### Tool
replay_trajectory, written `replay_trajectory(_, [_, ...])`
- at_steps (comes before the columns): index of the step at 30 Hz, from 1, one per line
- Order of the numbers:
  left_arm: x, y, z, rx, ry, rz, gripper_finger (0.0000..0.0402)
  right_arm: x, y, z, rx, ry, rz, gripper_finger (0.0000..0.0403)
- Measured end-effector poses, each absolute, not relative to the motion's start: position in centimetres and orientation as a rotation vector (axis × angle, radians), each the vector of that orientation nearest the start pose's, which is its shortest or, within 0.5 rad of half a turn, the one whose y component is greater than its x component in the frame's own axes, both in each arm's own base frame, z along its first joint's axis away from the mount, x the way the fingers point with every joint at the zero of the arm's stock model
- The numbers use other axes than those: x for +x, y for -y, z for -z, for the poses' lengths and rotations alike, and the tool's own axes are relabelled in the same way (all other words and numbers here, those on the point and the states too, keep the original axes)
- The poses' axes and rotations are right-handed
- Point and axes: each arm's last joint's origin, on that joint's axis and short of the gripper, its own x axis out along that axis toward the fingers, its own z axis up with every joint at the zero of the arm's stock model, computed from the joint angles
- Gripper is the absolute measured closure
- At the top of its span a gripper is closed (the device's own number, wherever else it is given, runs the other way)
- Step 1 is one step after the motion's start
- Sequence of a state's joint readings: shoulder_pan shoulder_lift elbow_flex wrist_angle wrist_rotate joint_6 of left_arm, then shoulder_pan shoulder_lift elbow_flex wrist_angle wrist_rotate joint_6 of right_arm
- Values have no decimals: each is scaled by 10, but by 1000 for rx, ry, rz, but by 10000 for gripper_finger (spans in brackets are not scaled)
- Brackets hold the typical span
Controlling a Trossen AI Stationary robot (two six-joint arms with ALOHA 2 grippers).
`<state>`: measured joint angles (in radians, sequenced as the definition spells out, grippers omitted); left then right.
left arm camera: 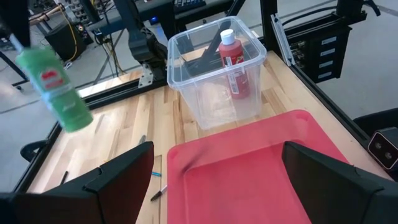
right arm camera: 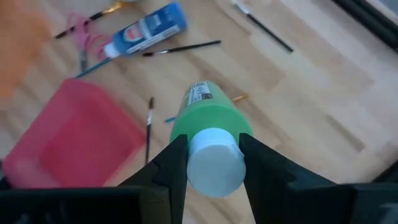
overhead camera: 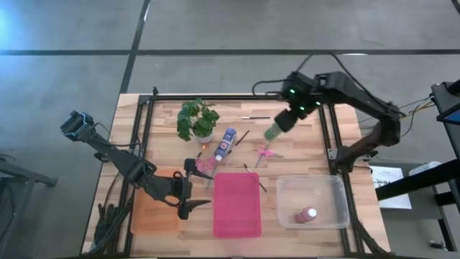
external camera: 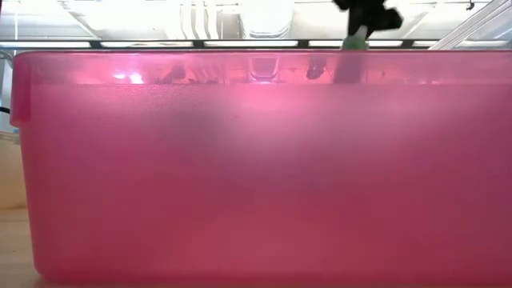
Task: Pick & Place Paint Supplies
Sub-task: Put the green paint bottle into the transparent bin
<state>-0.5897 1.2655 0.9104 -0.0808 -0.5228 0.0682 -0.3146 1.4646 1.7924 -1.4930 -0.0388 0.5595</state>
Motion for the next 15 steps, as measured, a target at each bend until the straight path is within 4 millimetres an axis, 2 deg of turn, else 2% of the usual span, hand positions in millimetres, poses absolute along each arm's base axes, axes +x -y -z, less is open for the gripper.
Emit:
replay_trajectory(8, [237,141,-287,299,-366,79,41,199,25,-433,730,-1043,494,289])
replay_trajectory(15, [237,141,-288,297,-363,79,41,175,-2,-446,751,-970,454,289])
